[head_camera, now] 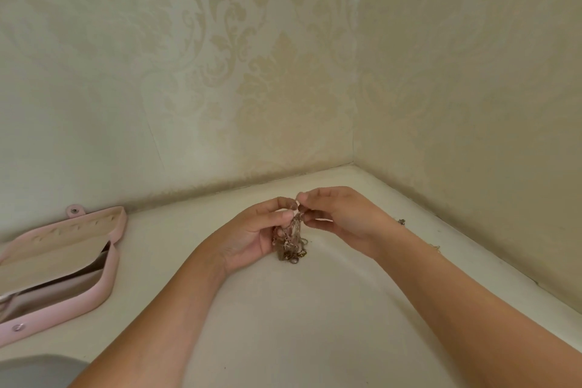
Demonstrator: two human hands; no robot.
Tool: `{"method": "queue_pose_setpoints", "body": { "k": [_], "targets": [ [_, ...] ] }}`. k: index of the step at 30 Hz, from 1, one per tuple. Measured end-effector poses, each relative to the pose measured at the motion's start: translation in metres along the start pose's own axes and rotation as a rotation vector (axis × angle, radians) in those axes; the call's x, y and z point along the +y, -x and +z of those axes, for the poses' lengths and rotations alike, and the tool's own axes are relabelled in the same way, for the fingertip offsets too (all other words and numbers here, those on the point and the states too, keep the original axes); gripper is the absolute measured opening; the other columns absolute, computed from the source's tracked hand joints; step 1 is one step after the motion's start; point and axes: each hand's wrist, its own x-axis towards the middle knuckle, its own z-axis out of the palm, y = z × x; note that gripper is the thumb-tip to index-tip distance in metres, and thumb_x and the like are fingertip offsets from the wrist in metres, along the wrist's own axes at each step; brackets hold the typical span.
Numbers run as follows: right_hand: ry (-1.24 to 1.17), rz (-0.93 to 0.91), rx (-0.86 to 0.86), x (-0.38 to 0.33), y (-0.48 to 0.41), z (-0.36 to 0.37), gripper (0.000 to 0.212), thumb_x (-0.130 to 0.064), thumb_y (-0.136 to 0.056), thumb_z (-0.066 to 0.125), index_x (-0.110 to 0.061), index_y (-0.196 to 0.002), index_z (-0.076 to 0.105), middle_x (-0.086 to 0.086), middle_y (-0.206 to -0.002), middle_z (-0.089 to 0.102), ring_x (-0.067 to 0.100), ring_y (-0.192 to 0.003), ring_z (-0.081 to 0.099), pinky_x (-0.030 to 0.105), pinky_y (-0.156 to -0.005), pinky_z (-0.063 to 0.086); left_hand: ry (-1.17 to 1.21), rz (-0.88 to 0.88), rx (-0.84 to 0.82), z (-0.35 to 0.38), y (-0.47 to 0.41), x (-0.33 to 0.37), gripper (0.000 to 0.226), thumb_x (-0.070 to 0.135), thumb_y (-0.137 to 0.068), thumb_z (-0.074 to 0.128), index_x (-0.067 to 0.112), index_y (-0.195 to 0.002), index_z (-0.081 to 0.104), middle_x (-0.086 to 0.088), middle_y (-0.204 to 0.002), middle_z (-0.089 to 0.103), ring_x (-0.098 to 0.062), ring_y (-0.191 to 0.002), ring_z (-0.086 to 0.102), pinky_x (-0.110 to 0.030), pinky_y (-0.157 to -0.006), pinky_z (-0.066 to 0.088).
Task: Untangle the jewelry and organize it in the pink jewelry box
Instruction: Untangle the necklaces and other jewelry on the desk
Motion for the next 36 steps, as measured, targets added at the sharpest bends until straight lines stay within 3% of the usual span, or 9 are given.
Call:
{"method": "queue_pose_setpoints", "body": {
  "k": [2, 12, 15, 20, 23, 25, 31, 34, 36],
  "targets": [
    [-0.126, 0.023, 0.007, -0.002, 0.000, -0.002, 0.014, -0.020, -0.091, 0.060, -0.011, -0.080, 0.063, -0.001, -0.075, 0.062, 0.011, -0.072, 0.058, 0.025, -0.081, 0.051, -0.068, -0.034, -0.013, 0.002, 0.001, -0.001, 0.005, 0.009, -0.078, 0.068, 0.010, -0.083, 0.066, -0.003, -0.069, 0.061, -0.014, -0.064, 0.061, -0.027, -0.063, 0.053],
    [-0.145, 0.000, 0.064, -0.010, 0.003, 0.000, 0.025, -0.017, -0.093, 0.057, -0.014, -0.069, 0.050, -0.006, -0.047, 0.031, 0.010, -0.043, 0.036, 0.024, -0.068, 0.048, 0.079, 0.020, 0.025, -0.007, -0.006, -0.002, 0.036, 0.034, -0.052, 0.091, 0.016, -0.068, 0.065, -0.004, -0.082, 0.062, -0.018, -0.082, 0.060, -0.035, -0.083, 0.050],
    [-0.048, 0.013, 0.055, -0.012, 0.006, -0.001, 0.012, -0.015, -0.085, 0.067, -0.012, -0.078, 0.058, -0.007, -0.049, 0.038, 0.007, -0.042, 0.036, 0.020, -0.059, 0.046, 0.219, 0.069, 0.060, -0.007, -0.006, 0.000, 0.037, 0.030, -0.046, 0.094, 0.014, -0.064, 0.065, -0.004, -0.072, 0.062, -0.017, -0.072, 0.063, -0.033, -0.073, 0.056],
    [0.507, 0.023, 0.222, -0.001, 0.004, 0.008, 0.007, -0.007, -0.084, 0.066, -0.013, -0.083, 0.062, -0.003, -0.065, 0.057, 0.006, -0.043, 0.051, 0.019, -0.050, 0.044, 0.195, 0.019, 0.078, -0.002, -0.003, 0.002, 0.033, 0.028, -0.052, 0.092, 0.010, -0.070, 0.070, -0.001, -0.059, 0.055, -0.011, -0.053, 0.057, -0.022, -0.050, 0.054],
    [0.205, 0.073, 0.256, 0.000, 0.002, 0.009, 0.016, -0.013, -0.095, 0.052, -0.006, -0.086, 0.062, 0.005, -0.073, 0.061, 0.012, -0.054, 0.056, 0.024, -0.061, 0.051, 0.146, -0.019, 0.100, -0.001, -0.001, 0.001, 0.016, 0.025, -0.075, 0.073, 0.009, -0.076, 0.070, 0.004, -0.052, 0.044, -0.005, -0.044, 0.044, -0.014, -0.038, 0.041],
    [0.013, 0.115, 0.236, -0.004, 0.004, 0.008, 0.024, -0.022, -0.097, 0.052, -0.004, -0.086, 0.062, 0.007, -0.075, 0.063, 0.015, -0.059, 0.059, 0.029, -0.070, 0.054, 0.113, -0.061, 0.071, 0.000, 0.000, 0.002, 0.022, 0.028, -0.071, 0.079, 0.009, -0.072, 0.067, 0.006, -0.050, 0.041, -0.003, -0.040, 0.040, -0.014, -0.037, 0.038],
    [0.031, 0.170, 0.225, -0.008, 0.007, 0.012, 0.045, -0.038, -0.096, 0.049, -0.007, -0.066, 0.057, 0.008, -0.065, 0.063, 0.019, -0.055, 0.060, 0.031, -0.064, 0.055, 0.070, 0.024, 0.099, -0.002, 0.000, 0.003, 0.047, 0.046, -0.057, 0.084, 0.020, -0.047, 0.046, 0.001, -0.055, 0.045, -0.015, -0.055, 0.049, -0.029, -0.068, 0.050],
    [0.204, 0.191, 0.229, -0.013, 0.009, 0.010, 0.040, -0.032, -0.098, 0.046, -0.004, -0.073, 0.060, 0.008, -0.065, 0.061, 0.019, -0.051, 0.057, 0.029, -0.060, 0.055, 0.228, 0.057, 0.119, -0.004, 0.000, 0.007, 0.040, 0.040, -0.049, 0.091, 0.013, -0.058, 0.062, 0.001, -0.053, 0.044, -0.015, -0.052, 0.049, -0.029, -0.060, 0.054],
    [0.254, 0.237, 0.187, -0.012, 0.010, 0.014, 0.034, -0.030, -0.099, 0.045, -0.005, -0.081, 0.060, 0.007, -0.064, 0.061, 0.018, -0.049, 0.055, 0.026, -0.055, 0.053, 0.229, 0.009, 0.106, -0.002, 0.002, 0.009, 0.039, 0.041, -0.065, 0.081, 0.011, -0.088, 0.073, 0.004, -0.056, 0.039, -0.009, -0.047, 0.041, -0.020, -0.044, 0.046]
  ]
}}
